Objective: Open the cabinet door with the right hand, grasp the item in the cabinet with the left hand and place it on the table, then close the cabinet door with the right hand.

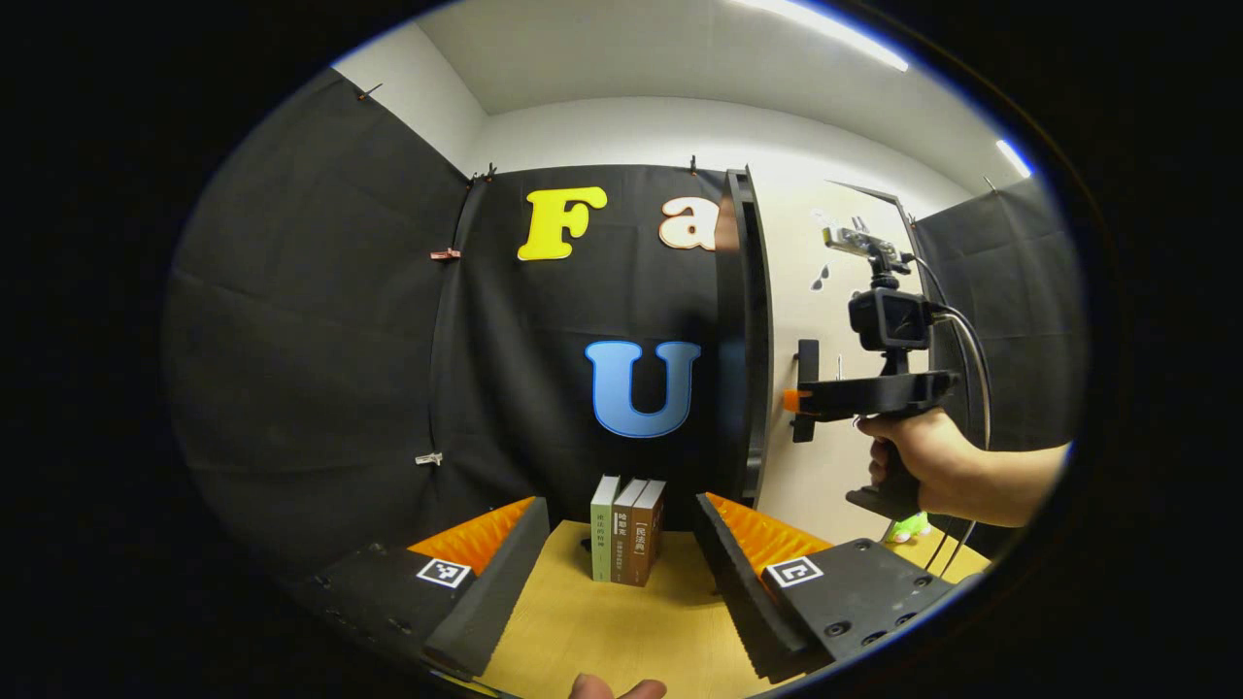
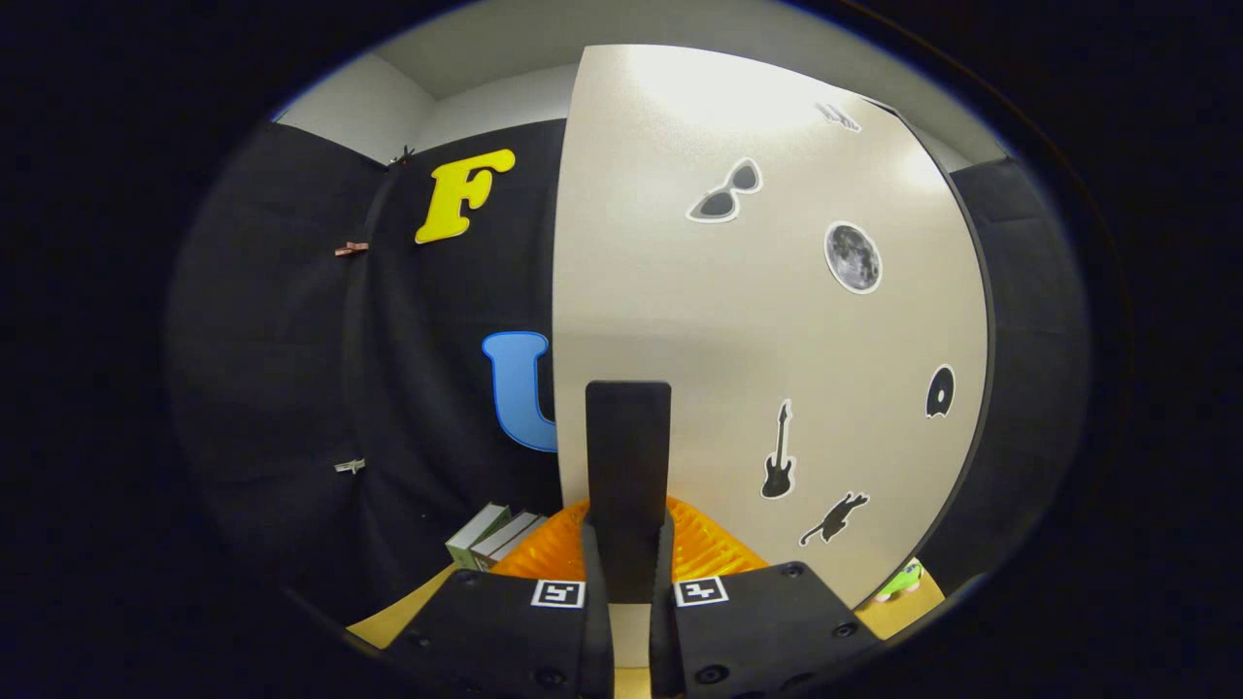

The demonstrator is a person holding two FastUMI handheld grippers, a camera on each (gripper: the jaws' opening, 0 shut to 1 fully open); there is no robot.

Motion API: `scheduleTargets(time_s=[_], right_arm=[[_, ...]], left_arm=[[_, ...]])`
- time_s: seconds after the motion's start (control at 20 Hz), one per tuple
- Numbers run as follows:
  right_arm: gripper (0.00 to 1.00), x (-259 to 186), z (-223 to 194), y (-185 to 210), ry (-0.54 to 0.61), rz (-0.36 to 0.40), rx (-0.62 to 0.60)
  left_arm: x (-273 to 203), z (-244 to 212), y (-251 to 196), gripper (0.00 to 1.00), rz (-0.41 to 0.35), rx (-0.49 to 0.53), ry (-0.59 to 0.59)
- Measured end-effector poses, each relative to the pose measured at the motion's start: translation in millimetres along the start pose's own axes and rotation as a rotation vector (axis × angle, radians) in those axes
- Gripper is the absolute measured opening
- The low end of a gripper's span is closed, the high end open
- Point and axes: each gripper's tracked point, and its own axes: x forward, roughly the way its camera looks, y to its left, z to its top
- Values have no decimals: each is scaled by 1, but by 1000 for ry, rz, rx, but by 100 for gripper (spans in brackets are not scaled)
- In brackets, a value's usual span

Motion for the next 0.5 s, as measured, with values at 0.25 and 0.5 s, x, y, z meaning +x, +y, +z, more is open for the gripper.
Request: scheduleTargets(time_s=[0.25,0.5], right_arm=[[18,-24,1,-9,-5,33,28],[18,-48,3,-22,-14,42,38]], left_arm=[[-7,-1,-14,95,-19,16,2],[-14,3,-29,94,-50,15,-5]])
